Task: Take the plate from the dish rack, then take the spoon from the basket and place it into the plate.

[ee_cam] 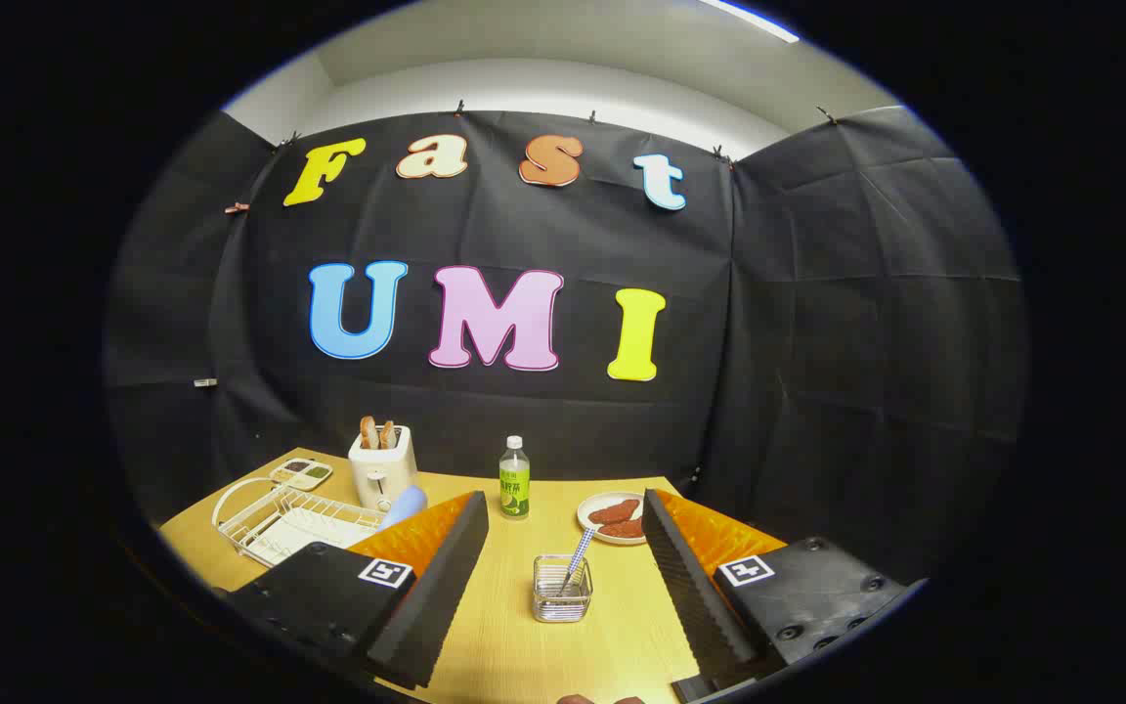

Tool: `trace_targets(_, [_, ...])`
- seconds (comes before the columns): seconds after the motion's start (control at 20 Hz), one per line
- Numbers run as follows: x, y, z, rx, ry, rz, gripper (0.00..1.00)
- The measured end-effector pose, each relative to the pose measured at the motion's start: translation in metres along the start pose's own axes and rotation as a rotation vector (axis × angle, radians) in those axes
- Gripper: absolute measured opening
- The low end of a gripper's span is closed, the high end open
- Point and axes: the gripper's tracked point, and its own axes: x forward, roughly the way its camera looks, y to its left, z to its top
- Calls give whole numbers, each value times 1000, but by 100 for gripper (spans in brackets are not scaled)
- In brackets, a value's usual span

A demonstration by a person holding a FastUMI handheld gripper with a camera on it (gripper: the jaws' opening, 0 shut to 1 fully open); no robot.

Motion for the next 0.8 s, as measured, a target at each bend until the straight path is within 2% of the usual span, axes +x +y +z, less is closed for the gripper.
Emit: trace_targets(0.8, [10,12,-8,0,21,-4,97])
